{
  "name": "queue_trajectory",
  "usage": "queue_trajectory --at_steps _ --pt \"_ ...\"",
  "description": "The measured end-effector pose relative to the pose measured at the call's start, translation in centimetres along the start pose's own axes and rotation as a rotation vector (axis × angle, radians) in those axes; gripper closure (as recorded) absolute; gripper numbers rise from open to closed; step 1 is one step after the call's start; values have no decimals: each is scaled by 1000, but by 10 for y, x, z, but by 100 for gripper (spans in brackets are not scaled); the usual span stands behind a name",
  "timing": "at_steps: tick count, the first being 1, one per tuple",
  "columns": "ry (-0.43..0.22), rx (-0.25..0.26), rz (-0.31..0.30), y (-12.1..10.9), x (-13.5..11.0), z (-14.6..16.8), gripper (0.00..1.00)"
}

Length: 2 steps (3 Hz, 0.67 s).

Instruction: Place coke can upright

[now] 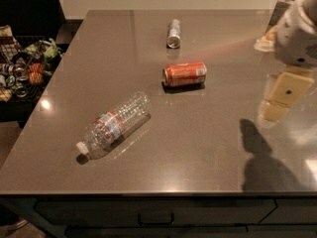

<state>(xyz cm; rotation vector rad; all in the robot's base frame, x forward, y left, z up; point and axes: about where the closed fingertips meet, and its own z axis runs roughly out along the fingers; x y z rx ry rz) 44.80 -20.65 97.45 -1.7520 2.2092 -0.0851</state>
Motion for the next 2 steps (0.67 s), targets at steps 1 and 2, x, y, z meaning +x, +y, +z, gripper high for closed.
queue_trajectory --at_steps 1,2 --pt "-18 -47 -104 -29 -52 35 0" --pt "-24 -73 -163 -47 -84 58 0"
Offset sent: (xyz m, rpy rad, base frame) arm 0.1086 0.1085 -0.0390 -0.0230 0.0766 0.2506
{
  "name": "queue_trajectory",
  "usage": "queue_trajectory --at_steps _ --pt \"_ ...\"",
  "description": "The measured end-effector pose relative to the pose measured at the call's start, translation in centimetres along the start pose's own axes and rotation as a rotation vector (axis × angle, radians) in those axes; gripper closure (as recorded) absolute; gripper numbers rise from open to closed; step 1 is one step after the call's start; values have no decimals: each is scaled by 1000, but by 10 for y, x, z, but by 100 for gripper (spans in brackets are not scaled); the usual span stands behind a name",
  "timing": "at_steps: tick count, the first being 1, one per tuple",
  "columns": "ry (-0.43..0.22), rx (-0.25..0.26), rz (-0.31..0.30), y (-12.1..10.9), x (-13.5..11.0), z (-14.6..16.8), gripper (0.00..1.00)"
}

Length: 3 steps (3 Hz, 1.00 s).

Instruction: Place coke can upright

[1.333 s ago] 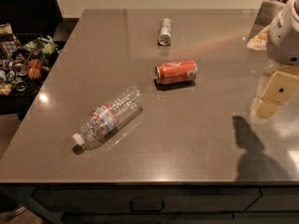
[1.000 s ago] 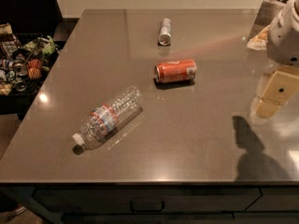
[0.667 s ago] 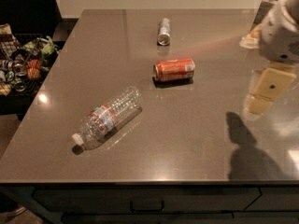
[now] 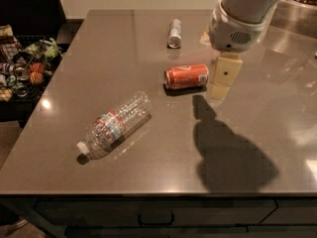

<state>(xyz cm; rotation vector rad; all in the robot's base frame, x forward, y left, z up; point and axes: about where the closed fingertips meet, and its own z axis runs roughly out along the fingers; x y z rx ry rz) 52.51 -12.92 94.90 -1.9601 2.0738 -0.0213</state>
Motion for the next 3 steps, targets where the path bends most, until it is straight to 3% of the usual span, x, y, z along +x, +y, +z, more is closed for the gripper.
queue_trajectory --at_steps 1,3 --pt "-1 -23 -53 -26 -25 25 0" --pt "36 -89 -81 -62 -32 81 0"
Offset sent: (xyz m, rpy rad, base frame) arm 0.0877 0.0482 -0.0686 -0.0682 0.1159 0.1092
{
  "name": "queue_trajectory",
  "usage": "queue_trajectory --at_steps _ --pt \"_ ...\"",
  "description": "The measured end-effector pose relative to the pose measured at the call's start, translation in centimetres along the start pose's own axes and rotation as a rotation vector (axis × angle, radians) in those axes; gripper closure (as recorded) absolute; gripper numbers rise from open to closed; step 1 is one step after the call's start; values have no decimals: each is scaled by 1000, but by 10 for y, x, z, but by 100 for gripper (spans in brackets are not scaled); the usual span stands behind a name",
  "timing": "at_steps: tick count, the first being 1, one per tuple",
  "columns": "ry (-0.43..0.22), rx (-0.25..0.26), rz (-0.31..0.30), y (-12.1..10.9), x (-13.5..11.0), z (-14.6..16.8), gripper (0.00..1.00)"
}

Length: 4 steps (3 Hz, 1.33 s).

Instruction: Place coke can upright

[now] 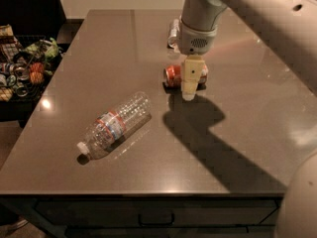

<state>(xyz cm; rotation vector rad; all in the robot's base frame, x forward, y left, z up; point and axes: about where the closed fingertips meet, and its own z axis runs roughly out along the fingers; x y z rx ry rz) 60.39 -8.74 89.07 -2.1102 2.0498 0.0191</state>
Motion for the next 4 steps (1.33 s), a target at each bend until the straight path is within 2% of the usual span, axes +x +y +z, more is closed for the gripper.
queue_trajectory --at_steps 2,3,4 --pt "34 -40 13 -16 2 32 0" --pt "58 -40 34 -19 4 40 15" --pt "75 -35 48 -22 6 41 38"
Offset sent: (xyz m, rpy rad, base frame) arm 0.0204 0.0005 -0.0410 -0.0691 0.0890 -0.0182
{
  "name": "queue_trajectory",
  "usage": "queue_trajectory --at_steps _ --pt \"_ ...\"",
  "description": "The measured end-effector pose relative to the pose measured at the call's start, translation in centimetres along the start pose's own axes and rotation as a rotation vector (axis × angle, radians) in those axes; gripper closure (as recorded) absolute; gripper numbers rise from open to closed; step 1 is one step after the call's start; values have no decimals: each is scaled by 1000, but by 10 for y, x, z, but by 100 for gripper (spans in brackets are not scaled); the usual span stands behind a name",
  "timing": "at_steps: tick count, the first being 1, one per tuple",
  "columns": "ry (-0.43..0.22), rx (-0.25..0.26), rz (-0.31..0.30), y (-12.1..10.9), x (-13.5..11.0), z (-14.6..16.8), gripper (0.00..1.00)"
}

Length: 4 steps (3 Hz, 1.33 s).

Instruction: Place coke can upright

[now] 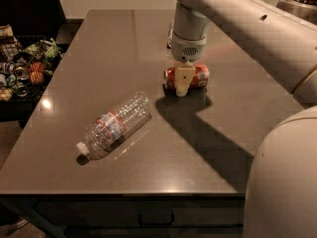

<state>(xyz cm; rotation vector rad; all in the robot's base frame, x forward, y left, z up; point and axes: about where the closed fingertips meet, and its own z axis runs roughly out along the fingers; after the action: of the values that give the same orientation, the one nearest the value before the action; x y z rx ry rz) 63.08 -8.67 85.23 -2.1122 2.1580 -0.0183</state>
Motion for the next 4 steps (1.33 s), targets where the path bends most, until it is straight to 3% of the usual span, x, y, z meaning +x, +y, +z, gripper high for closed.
queue_trajectory --at_steps 1,2,3,4 --pt "-18 9 15 -2 4 -11 62" --pt "-117 21 54 -3 11 -37 85" --pt "-292 29 108 -1 13 -66 100" --pt "-483 25 173 2 13 -84 100"
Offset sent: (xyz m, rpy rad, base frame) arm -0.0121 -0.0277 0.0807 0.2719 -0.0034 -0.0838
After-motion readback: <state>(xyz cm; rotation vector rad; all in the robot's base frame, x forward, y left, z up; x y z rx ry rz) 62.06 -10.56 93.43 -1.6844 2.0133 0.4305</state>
